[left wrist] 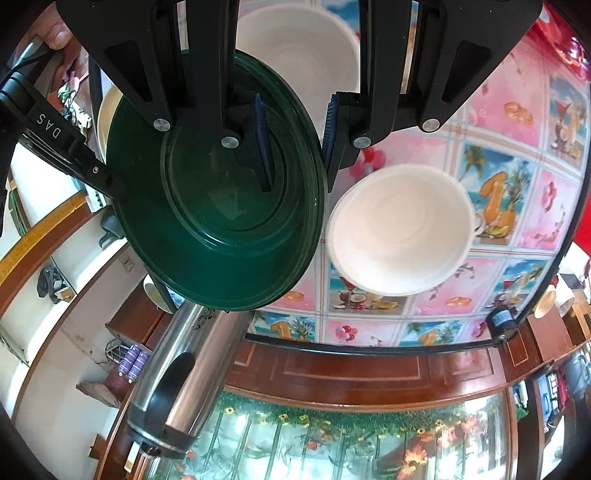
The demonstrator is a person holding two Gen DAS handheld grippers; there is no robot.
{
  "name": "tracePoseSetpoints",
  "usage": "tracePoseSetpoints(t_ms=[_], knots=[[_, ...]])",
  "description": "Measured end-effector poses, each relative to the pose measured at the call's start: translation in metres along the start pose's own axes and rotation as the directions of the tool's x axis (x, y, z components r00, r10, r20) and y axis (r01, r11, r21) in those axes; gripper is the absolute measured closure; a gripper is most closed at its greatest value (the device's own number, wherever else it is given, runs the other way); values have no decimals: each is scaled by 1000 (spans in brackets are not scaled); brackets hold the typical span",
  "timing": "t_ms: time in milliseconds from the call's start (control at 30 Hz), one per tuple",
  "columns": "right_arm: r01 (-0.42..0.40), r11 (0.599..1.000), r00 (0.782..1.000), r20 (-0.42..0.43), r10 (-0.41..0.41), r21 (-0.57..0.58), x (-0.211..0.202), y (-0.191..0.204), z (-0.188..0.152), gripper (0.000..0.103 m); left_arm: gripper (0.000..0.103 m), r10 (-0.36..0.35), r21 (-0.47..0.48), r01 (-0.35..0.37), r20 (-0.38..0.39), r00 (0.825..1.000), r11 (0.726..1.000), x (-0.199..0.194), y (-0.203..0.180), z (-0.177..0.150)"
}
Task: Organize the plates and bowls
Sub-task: 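Lift the green basin with both tools and carry it over the red plates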
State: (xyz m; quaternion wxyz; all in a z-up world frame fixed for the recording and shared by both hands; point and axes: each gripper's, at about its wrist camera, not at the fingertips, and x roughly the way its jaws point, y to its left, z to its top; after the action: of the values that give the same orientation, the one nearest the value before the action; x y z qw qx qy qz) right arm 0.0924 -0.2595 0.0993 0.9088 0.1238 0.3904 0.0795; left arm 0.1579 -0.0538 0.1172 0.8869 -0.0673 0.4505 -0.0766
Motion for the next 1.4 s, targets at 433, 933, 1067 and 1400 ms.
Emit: tracePoseSetpoints(t_ms=[433,933,1067,1400], knots=[[-65,998,998,15,65,-7,-34,41,-58,91,79,36,-4,-36,54,998,999,-63,33,-63],[-113,992,992,50,116,-54,-70,91,-118,89,79,31,-54,-28,46,998,998,-106,86,-132],[-126,990,991,45,130,-68,-72,106,-131,89,79,48,-56,-45,58,997,997,-120,100,-145],[-165,979,985,23,169,-116,-74,148,-156,88,79,77,-92,-70,71,995,993,-146,143,-174]])
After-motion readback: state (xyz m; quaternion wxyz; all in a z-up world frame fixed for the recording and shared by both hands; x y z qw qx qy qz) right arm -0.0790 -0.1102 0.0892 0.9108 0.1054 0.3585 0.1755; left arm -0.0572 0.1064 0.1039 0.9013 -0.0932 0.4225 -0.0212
